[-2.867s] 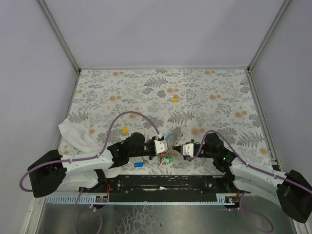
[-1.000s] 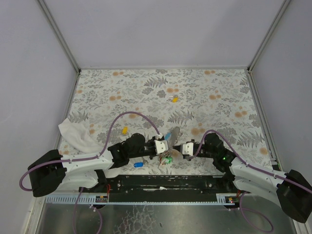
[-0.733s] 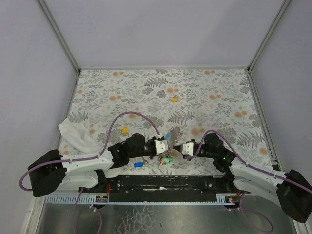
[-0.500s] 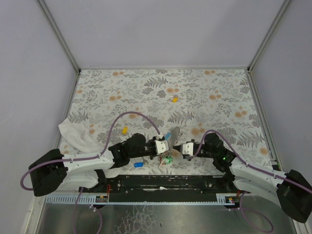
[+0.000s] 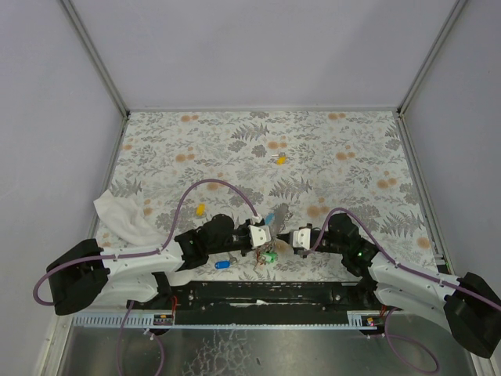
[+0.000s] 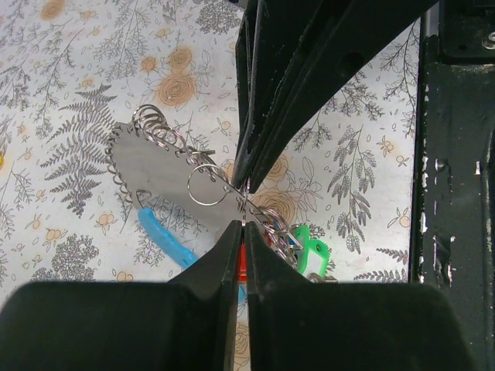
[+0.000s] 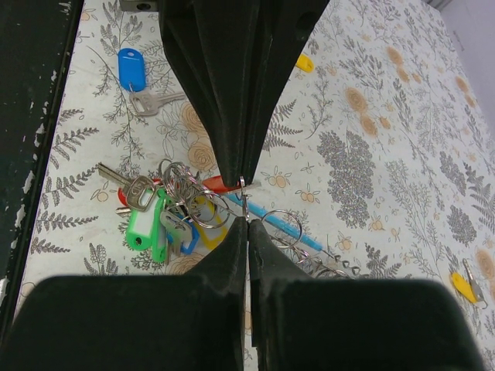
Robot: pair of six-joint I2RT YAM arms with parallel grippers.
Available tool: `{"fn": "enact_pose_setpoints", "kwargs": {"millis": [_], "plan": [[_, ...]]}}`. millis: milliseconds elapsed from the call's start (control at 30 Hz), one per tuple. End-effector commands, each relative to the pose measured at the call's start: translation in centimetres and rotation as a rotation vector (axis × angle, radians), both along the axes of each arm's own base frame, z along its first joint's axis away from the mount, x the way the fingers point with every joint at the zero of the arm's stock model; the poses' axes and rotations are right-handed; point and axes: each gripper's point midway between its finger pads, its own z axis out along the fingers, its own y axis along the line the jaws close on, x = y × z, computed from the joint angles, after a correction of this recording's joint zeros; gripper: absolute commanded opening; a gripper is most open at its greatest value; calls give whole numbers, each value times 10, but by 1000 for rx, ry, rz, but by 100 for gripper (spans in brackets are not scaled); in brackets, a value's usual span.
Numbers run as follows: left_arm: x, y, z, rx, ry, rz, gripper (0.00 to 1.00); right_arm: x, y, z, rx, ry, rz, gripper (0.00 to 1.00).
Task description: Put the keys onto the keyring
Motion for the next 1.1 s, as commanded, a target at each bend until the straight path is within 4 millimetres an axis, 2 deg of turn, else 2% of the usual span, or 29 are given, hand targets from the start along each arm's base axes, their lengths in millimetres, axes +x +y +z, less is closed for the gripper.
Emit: {"fn": "enact_pose_setpoints", "kwargs": {"millis": [0,500,1067], "plan": [[4,-13,31,-100,-66,-12,0,2,15,39,92,-67,46,0],[10,-2,25,-54,-80,39,0,7,12,38,82,-72,13,0],[11,-4,25,-60,-77,39,0,6,11,38,83,-71,12,0]]}}
